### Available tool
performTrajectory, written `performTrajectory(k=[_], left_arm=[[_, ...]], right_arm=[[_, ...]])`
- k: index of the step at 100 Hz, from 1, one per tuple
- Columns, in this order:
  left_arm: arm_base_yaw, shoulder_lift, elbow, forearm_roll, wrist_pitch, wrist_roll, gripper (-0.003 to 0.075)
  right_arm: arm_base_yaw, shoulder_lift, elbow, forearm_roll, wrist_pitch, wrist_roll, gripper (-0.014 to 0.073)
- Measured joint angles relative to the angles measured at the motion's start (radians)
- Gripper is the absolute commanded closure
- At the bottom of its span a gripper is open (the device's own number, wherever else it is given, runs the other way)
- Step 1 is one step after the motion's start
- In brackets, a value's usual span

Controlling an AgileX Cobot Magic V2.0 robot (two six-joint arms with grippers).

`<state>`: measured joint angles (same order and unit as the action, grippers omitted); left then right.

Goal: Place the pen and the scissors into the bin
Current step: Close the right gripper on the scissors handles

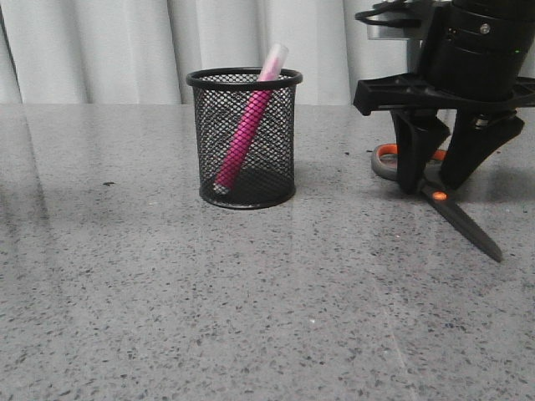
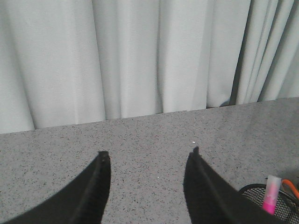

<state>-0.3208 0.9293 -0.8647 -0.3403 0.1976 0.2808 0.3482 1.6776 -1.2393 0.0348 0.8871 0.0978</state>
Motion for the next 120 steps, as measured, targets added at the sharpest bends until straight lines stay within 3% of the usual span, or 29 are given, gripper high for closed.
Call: performTrajectory(k=[88, 97, 120], left_arm=[[0.0, 0.0, 0.0, 0.0, 0.0, 0.0, 0.0386], [0.0, 0.0, 0.0, 0.0, 0.0, 0.0, 0.0386], [0.0, 0.0, 0.0, 0.0, 0.0, 0.0, 0.0386]], right_arm=[[0.032, 0.004, -0.001, -0.042, -0.008, 0.002, 0.029], [0.032, 0.004, -0.001, -0.042, -0.008, 0.002, 0.0358], [0.032, 0.004, -0.001, -0.042, -0.008, 0.0, 0.0633]])
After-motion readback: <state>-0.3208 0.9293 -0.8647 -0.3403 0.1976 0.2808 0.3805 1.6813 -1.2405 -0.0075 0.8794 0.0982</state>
